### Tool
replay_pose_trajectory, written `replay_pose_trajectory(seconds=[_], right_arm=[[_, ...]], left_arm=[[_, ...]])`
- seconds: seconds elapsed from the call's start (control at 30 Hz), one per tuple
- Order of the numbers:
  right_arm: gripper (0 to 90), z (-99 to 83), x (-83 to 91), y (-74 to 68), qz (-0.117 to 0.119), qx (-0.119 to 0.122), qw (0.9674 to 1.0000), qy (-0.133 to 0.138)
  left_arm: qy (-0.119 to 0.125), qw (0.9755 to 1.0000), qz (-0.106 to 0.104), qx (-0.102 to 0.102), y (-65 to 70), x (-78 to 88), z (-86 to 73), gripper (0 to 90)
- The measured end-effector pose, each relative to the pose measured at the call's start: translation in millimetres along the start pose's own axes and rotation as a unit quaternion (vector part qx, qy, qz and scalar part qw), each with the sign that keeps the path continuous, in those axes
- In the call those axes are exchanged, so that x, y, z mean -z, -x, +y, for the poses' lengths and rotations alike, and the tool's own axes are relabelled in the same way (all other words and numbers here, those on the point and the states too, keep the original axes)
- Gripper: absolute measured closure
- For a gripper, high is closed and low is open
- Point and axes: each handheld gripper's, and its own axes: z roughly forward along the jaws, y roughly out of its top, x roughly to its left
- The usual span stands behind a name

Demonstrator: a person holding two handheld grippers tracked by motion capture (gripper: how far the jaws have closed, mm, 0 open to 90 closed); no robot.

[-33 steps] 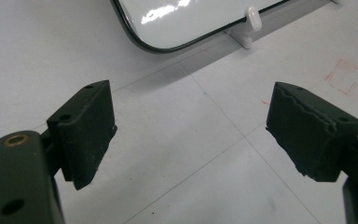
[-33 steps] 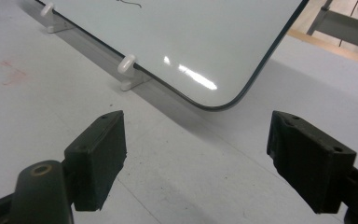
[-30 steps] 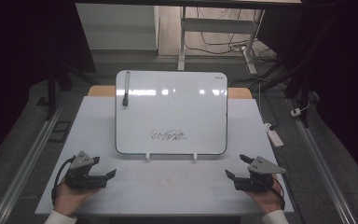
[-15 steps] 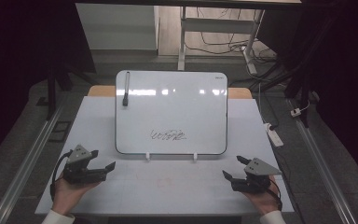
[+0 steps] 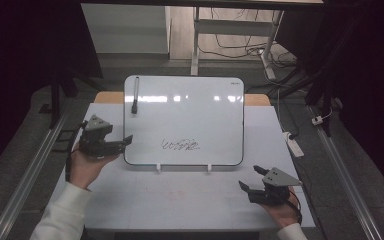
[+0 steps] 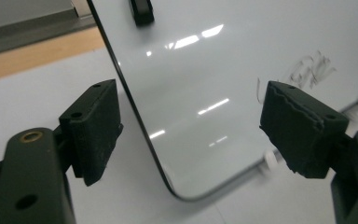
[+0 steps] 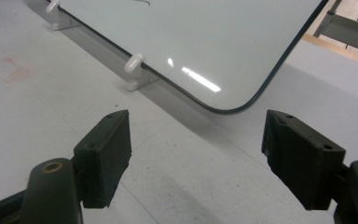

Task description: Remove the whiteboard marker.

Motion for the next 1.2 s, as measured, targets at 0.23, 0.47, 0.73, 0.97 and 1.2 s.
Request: replay_pose_trajectory(seconds=[0.23, 0.47, 0.73, 0.97, 1.2], right_arm=[[23.9, -2.9, -3.0, -1.4, -0.002, 0.003, 1.0000, -0.008], [24.0, -4.2, -4.5, -2.0, -0.002, 0.004, 0.9999, -0.011], [24.2, -7.0, -7.5, -2.7, -0.001, 0.004, 0.9998, -0.019], [24.4, -8.4, -7.6, -2.0, -0.002, 0.000, 0.9998, -0.019], [24.5, -8.2, -7.3, -1.8, -0.005, 0.000, 0.9998, -0.019]], left_arm=[[0.009, 0.9996, 0.027, -0.002, -5.2, -16.3, 31.7, 26.6], [0.005, 0.9987, 0.051, -0.007, -15.4, -27.3, 54.4, 31.8], [-0.004, 0.9974, 0.071, -0.011, -22.6, -46.0, 79.1, 35.7], [-0.019, 0.9964, 0.081, -0.015, -22.6, -63.5, 87.0, 38.8], [-0.033, 0.9954, 0.089, -0.017, -20.7, -78.7, 86.6, 48.3]])
